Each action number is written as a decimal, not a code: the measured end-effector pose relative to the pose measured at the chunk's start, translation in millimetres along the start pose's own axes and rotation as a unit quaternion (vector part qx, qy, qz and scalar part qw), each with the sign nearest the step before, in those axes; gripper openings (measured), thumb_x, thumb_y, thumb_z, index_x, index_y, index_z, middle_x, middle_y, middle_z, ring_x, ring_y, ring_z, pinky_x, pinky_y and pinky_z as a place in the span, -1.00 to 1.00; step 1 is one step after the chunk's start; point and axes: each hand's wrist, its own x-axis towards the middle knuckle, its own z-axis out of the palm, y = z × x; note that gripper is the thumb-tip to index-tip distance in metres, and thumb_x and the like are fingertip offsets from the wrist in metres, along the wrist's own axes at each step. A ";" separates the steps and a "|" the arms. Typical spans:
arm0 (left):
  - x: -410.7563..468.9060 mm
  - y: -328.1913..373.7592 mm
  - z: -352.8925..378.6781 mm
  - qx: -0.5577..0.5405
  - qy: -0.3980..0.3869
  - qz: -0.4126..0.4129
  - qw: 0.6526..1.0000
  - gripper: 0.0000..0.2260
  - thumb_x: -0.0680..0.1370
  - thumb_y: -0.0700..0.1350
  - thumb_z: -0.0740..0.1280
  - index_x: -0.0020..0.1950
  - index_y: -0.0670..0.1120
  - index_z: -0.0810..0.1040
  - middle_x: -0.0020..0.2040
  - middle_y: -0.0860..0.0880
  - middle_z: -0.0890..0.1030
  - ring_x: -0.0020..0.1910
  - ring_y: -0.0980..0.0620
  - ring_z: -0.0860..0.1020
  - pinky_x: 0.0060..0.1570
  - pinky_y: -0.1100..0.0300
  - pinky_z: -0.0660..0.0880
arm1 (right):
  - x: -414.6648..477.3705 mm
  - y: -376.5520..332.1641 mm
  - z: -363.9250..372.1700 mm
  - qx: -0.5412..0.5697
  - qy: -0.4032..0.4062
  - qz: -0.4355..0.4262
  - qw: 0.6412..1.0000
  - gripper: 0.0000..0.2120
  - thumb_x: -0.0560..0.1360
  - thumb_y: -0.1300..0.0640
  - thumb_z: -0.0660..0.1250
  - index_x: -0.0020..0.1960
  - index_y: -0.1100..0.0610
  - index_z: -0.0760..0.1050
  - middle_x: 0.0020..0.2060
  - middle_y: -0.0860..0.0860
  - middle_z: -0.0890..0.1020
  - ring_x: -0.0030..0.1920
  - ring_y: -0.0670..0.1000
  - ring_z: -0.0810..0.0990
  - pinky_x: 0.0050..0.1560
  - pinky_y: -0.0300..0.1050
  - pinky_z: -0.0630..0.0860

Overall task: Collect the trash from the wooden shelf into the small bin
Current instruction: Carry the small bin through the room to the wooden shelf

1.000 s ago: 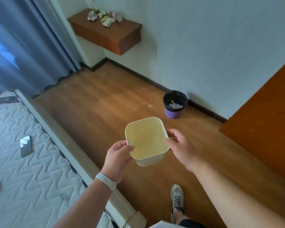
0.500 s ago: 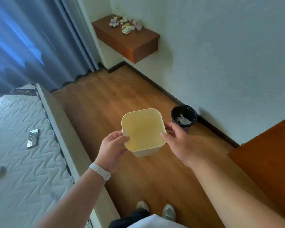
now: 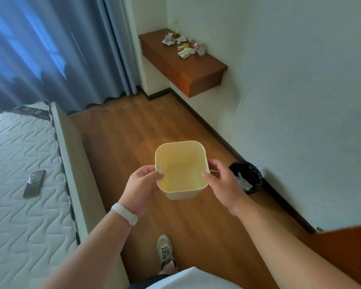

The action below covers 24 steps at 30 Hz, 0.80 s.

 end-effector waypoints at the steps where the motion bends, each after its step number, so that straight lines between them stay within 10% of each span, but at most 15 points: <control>1: 15.5 9.7 -7.4 -0.001 -0.007 0.003 1.000 -0.78 0.48 -0.25 0.38 0.12 -0.24 0.61 -0.07 -0.17 0.73 -0.15 -0.06 0.70 -0.23 0.15 0.59 | 17.0 -7.2 6.4 -0.013 0.000 -0.003 1.000 -0.76 0.55 0.05 0.33 0.16 -0.20 0.45 0.04 -0.24 0.62 0.02 -0.26 0.58 0.01 -0.18 0.58; 8: 107.2 72.0 -59.0 -0.023 -0.043 0.021 0.999 -0.61 0.39 -0.12 0.44 0.18 -0.24 0.59 0.05 -0.23 0.71 -0.03 -0.11 0.68 -0.01 0.01 0.60 | 129.9 -53.8 51.3 -0.097 0.000 -0.016 0.995 -0.49 0.35 -0.33 0.28 0.27 -0.27 0.36 0.12 -0.26 0.55 0.10 -0.14 0.56 -0.03 -0.10 0.64; 24: 271.9 150.1 -112.0 -0.027 0.048 0.010 0.998 -0.81 0.55 -0.22 0.38 0.15 -0.23 0.59 0.08 -0.22 0.71 0.07 -0.19 0.68 0.16 -0.16 0.58 | 340.4 -90.7 108.6 -0.100 -0.093 -0.038 0.990 -0.53 0.46 -0.21 0.33 0.33 -0.23 0.33 0.04 -0.41 0.54 0.08 -0.31 0.53 -0.13 -0.31 0.58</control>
